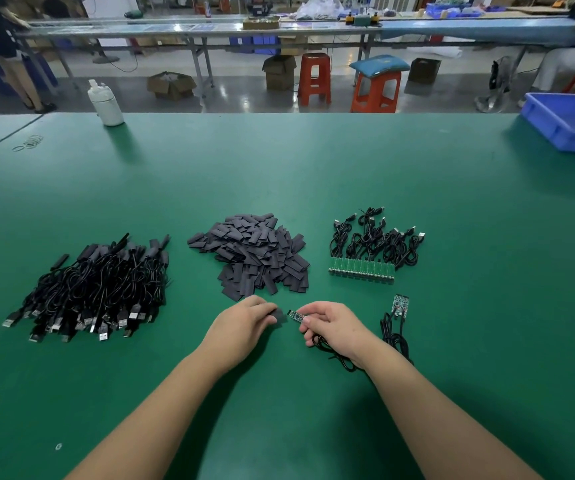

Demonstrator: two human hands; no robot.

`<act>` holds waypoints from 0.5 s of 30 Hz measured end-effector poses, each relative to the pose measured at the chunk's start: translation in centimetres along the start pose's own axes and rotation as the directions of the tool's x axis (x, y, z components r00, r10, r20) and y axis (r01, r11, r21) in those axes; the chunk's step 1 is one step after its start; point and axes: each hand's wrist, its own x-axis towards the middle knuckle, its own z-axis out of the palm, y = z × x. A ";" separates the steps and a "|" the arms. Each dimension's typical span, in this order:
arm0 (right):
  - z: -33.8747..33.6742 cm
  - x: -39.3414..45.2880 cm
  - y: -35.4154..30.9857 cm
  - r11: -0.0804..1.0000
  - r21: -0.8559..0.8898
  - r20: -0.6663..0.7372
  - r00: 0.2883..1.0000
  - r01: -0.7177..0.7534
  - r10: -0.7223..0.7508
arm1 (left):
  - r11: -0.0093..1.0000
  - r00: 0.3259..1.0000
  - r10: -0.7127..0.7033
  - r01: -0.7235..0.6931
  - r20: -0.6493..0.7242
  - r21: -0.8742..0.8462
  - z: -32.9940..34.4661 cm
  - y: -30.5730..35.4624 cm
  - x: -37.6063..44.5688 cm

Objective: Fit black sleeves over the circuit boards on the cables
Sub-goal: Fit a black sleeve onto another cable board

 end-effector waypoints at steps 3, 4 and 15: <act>0.1 0.0 0.1 1.000 -0.010 0.000 1.000 0.007 -0.007 | 1.000 1.000 0.014 -0.015 -0.026 -0.025 0.1 0.3 -0.1; 0.1 0.1 0.2 1.000 -0.011 0.002 1.000 0.007 -0.007 | 1.000 0.999 0.015 -0.016 -0.029 -0.025 0.3 0.4 -0.2; 0.0 0.3 0.5 1.000 -0.008 0.017 1.000 0.015 -0.014 | 0.998 0.999 0.033 -0.033 0.004 -0.044 0.5 0.8 0.0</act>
